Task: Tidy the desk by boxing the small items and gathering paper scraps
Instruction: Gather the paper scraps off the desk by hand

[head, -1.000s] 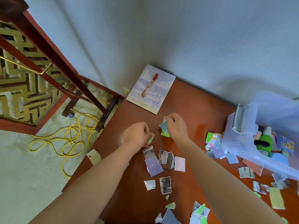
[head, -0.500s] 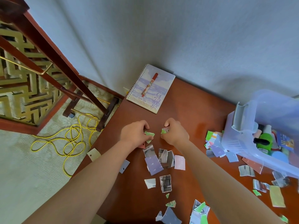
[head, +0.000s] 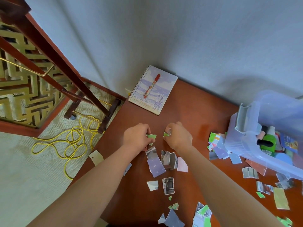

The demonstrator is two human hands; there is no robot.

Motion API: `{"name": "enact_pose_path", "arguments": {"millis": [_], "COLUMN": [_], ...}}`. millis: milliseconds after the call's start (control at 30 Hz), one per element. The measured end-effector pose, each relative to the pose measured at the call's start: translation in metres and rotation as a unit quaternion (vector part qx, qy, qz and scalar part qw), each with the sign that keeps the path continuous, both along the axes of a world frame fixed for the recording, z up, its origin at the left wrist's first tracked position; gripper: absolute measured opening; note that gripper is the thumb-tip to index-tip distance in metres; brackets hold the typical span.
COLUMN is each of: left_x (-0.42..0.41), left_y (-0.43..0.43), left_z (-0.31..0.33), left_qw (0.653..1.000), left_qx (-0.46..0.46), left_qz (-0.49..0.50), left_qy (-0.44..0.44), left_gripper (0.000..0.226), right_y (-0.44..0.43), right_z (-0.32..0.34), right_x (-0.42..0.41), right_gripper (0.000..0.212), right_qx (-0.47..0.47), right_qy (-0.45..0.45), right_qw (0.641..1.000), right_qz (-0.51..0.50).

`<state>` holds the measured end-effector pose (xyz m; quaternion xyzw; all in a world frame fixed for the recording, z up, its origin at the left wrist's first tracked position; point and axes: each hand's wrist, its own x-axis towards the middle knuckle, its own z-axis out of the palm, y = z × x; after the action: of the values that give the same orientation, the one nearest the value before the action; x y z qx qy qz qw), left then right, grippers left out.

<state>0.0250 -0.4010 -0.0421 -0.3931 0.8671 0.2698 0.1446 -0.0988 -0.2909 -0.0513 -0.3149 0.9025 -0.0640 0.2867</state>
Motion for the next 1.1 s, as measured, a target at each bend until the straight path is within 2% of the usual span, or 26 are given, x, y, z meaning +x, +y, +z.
{"name": "enact_pose_path", "arguments": {"millis": [267,367,433,500,533,633,733,867,1100], "left_x": [-0.001,0.002,0.001,0.000,-0.001,0.000,0.004,0.006,0.009], "left_y": [0.002,0.003,0.003,0.003,0.003,0.002,0.001,-0.007,-0.009], "left_z": [-0.003,-0.002,-0.003,-0.005,-0.006,-0.012,-0.016,-0.018,-0.017], "left_qw": [1.000,1.000,1.000,1.000,1.000,0.999,1.000,0.999,0.998], "left_qx": [0.017,0.006,0.006,0.003,0.002,-0.020,-0.019,0.031,0.043], "left_qz": [0.006,-0.002,-0.003,-0.008,-0.011,-0.029,-0.023,-0.039,-0.045], "left_qy": [0.009,0.014,0.010,0.002,0.000,-0.002,0.000,0.002,0.017], "left_gripper": [0.022,0.027,0.022,0.019,0.021,0.019,0.020,0.016,0.034], "right_y": [-0.005,-0.002,0.000,-0.001,-0.002,-0.004,-0.006,-0.009,-0.018], "right_z": [-0.001,-0.001,-0.003,-0.005,-0.006,-0.004,-0.006,-0.006,-0.003], "right_x": [-0.002,-0.001,0.000,0.001,0.001,0.001,0.002,0.007,0.013], "right_gripper": [0.007,0.007,0.008,0.007,0.003,0.012,0.017,0.023,0.023], "right_qx": [0.043,0.009,-0.042,-0.086,-0.099,-0.114,-0.085,-0.078,-0.022], "right_qy": [0.006,-0.005,-0.064,-0.156,-0.193,-0.253,-0.244,-0.226,-0.214], "right_qw": [0.997,0.999,0.996,0.977,0.967,0.949,0.960,0.968,0.974], "right_qz": [0.063,0.036,-0.046,-0.114,-0.135,-0.152,-0.106,-0.078,-0.073]}}
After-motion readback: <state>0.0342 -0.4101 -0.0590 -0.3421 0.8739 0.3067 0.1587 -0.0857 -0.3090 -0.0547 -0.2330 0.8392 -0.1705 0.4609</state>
